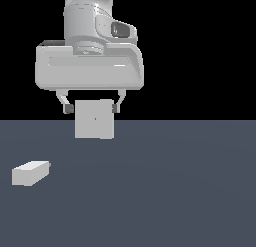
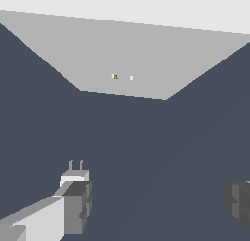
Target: Plug the charger into the wall socket.
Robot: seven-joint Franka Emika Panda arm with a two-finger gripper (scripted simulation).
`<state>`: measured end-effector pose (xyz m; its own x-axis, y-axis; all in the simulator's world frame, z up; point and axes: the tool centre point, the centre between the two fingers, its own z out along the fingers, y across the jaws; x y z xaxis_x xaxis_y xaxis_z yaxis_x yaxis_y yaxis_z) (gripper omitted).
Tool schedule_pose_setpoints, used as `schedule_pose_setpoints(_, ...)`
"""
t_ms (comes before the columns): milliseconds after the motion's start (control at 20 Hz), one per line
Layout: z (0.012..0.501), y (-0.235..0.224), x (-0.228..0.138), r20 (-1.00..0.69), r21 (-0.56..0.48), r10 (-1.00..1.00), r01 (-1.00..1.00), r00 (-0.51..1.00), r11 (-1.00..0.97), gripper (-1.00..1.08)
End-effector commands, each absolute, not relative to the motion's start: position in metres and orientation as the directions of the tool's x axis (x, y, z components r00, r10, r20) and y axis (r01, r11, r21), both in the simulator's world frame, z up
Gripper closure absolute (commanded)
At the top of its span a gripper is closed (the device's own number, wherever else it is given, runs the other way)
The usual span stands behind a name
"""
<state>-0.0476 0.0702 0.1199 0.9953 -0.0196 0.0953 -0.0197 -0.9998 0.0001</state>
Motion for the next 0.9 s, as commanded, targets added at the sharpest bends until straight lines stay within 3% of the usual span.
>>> schedule_pose_setpoints(0, 0.110, 0.086, -0.057, 0.119, -0.002, -0.022, -0.022, 0.993, -1.000, -0.92)
schedule_pose_setpoints(850, 0.065, 0.155, -0.086, 0.223, -0.002, -0.034, -0.034, 0.974, -0.999, -0.92)
